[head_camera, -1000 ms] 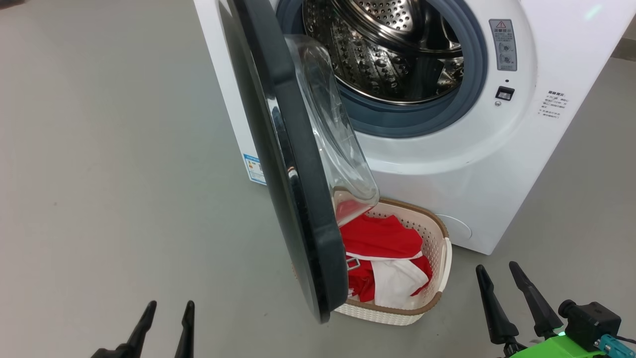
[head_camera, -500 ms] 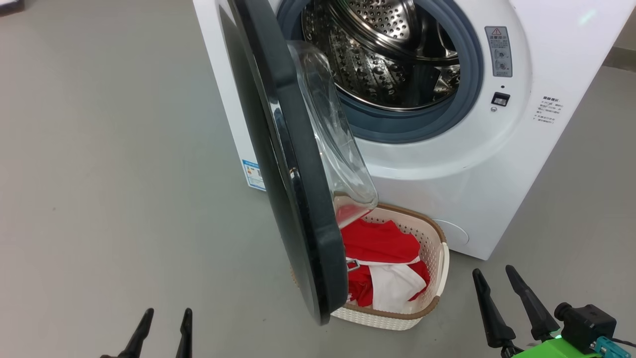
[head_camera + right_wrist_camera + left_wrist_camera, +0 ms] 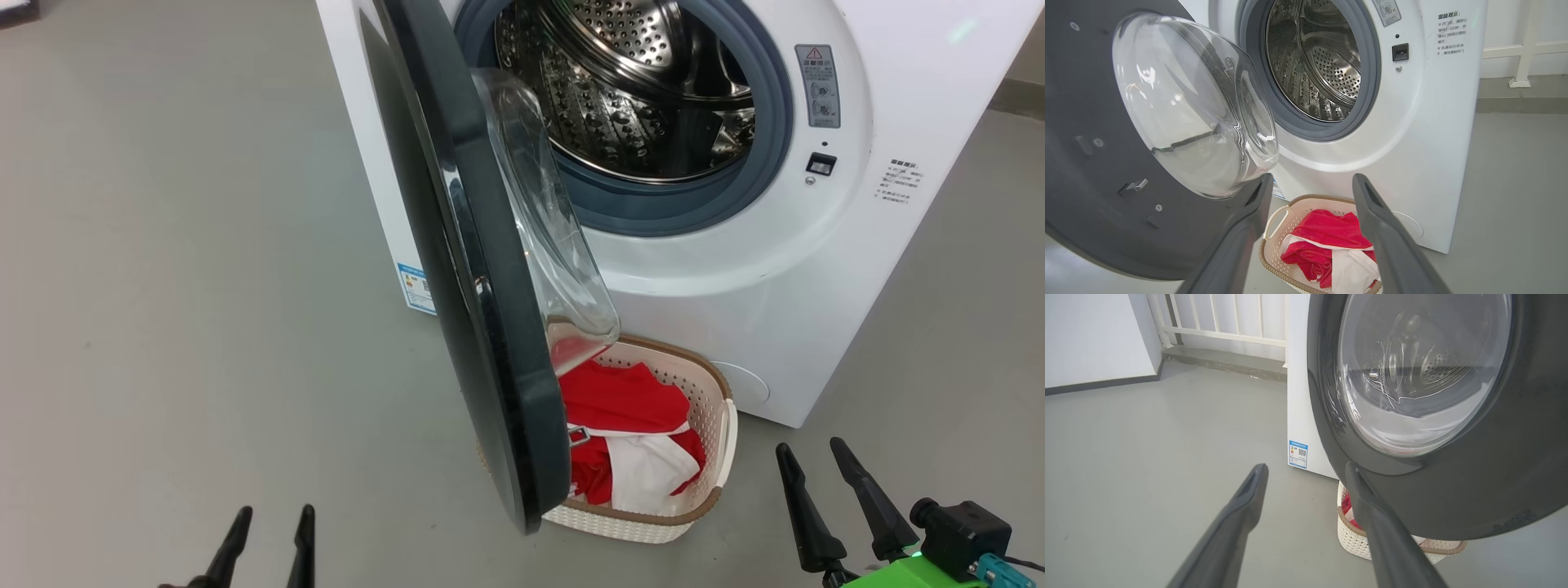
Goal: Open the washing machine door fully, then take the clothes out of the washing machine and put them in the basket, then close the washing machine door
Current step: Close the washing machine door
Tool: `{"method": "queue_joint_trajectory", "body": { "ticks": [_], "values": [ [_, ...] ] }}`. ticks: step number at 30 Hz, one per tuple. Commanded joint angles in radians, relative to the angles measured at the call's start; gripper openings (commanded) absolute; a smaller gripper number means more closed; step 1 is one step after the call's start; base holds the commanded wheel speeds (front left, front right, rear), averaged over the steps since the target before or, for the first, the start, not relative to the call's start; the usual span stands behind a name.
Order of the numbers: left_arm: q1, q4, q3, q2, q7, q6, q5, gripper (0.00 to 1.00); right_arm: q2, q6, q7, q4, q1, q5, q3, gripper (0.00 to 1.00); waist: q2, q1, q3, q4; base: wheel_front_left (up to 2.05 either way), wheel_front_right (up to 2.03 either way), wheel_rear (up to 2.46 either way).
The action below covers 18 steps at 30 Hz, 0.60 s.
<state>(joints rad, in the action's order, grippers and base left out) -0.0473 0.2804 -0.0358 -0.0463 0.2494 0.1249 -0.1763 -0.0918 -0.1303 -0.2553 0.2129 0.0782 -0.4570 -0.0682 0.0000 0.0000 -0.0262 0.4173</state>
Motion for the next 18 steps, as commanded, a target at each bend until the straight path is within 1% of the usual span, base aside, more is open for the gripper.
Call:
{"method": "queue_joint_trajectory", "body": {
  "ticks": [1, 2, 3, 5, 6, 8, 9, 12, 14, 16, 18],
  "values": [
    [0.007, -0.027, -0.034, -0.004, 0.012, 0.000, -0.030, 1.00, -0.011, 0.000, -0.006, -0.023, -0.016, 0.017, -0.019, 1.00, 0.0000, 0.0000, 0.000, 0.000, 0.00, 0.00, 0.00],
    [0.009, -0.028, -0.037, -0.004, 0.012, 0.000, -0.051, 1.00, -0.011, 0.000, -0.006, -0.023, -0.016, 0.017, -0.018, 1.00, 0.0000, 0.0000, -0.001, 0.000, 0.00, 0.00, 0.00],
    [0.012, -0.029, -0.039, -0.004, 0.012, 0.001, -0.078, 0.55, -0.011, 0.000, -0.006, -0.023, -0.016, 0.017, -0.018, 1.00, 0.0000, 0.0000, -0.001, 0.000, 0.00, 0.00, 0.00],
    [0.020, -0.038, -0.044, -0.004, 0.012, 0.003, -0.137, 0.21, -0.010, 0.000, -0.006, -0.024, -0.017, 0.017, -0.017, 1.00, 0.0000, 0.0000, -0.003, -0.001, 0.00, 0.00, 0.00],
    [0.025, -0.043, -0.047, -0.004, 0.012, 0.004, -0.164, 0.00, -0.010, 0.000, -0.006, -0.024, -0.017, 0.017, -0.016, 1.00, 0.0000, 0.0000, -0.003, -0.001, 0.00, 0.00, 0.00],
    [0.037, -0.058, -0.052, -0.004, 0.012, 0.005, -0.225, 0.00, -0.009, 0.000, -0.006, -0.024, -0.018, 0.017, -0.015, 1.00, 0.0000, 0.0000, -0.004, -0.004, 0.00, 0.00, 0.00],
    [0.037, -0.058, -0.052, -0.004, 0.012, 0.005, -0.225, 0.00, -0.009, 0.000, -0.006, -0.024, -0.018, 0.017, -0.015, 1.00, 0.0000, 0.0000, -0.004, -0.004, 0.00, 0.00, 0.00],
    [0.057, -0.095, -0.047, -0.004, 0.012, 0.005, -0.347, 0.00, -0.007, 0.000, -0.006, -0.023, -0.020, 0.018, -0.015, 1.00, 0.0000, 0.0000, -0.004, -0.008, 0.00, 0.00, 0.00],
    [0.074, -0.119, -0.051, -0.004, 0.012, 0.005, -0.485, 0.00, -0.006, 0.000, -0.006, -0.023, -0.020, 0.018, -0.014, 1.00, 0.0000, 0.0000, -0.004, -0.012, 0.00, 0.00, 0.00],
    [0.091, -0.132, -0.047, -0.004, 0.012, 0.005, -0.693, 0.00, -0.004, 0.000, -0.006, -0.023, -0.020, 0.018, -0.016, 1.00, 0.0000, 0.0000, -0.004, -0.016, 0.00, 0.00, 0.00],
    [0.107, -0.162, -0.060, -0.004, 0.012, 0.006, -0.840, 0.00, -0.002, 0.000, -0.006, -0.024, -0.021, 0.018, -0.016, 1.00, 0.0000, 0.0000, -0.005, -0.020, 0.00, 0.00, 0.00]
  ]
}}
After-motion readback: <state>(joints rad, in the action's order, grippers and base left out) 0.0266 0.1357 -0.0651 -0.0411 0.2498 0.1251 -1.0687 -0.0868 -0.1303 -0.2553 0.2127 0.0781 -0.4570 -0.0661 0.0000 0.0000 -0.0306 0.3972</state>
